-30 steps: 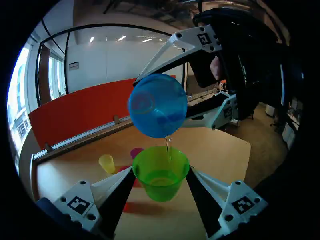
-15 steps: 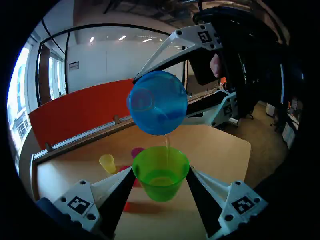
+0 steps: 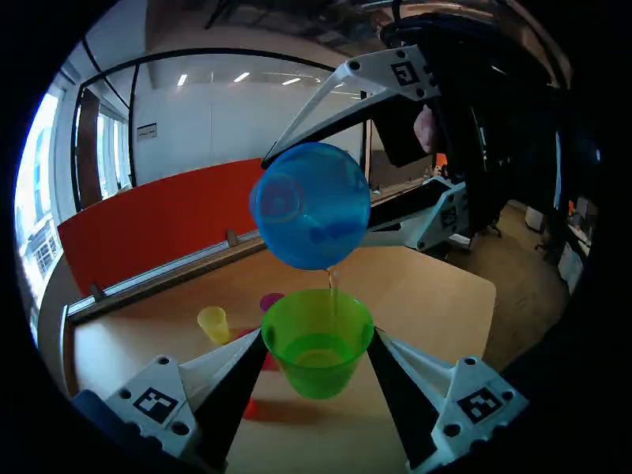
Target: Pour water
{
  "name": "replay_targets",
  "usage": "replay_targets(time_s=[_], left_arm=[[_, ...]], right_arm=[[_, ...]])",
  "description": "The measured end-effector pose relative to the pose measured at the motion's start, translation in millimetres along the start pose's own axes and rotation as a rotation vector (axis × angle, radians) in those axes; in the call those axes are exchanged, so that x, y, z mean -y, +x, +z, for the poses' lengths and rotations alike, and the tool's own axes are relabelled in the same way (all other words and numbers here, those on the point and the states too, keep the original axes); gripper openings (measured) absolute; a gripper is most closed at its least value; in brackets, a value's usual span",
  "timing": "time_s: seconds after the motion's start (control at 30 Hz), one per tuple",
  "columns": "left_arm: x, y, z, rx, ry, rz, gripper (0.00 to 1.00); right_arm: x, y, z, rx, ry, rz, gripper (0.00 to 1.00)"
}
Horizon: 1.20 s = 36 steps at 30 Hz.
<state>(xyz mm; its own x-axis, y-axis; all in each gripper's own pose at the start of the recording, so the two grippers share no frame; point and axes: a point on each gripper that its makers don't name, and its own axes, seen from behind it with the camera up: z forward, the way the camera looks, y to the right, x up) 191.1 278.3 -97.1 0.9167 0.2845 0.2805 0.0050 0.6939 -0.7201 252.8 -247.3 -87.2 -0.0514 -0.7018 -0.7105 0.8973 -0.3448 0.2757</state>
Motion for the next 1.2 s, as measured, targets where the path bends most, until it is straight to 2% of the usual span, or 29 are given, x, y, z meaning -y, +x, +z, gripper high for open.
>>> replay_targets(time_s=[0.4, 0.9, 1.2], left_arm=[[-0.6, 1.7, -0.5, -0.004, -0.001, 0.001, 0.87], [-0.6, 2.3, 0.0, -0.008, 0.0, -0.002, 0.87], [0.5, 1.2, -0.4, -0.007, 0.002, -0.001, 0.87]], right_arm=[[-14.7, -16.2, 11.5, -0.001, -0.005, -0.03, 0.85], [-20.6, -30.7, 19.2, 0.004, -0.013, -0.043, 0.85], [-23.0, -35.7, 26.1, 0.004, -0.014, -0.073, 0.85]])
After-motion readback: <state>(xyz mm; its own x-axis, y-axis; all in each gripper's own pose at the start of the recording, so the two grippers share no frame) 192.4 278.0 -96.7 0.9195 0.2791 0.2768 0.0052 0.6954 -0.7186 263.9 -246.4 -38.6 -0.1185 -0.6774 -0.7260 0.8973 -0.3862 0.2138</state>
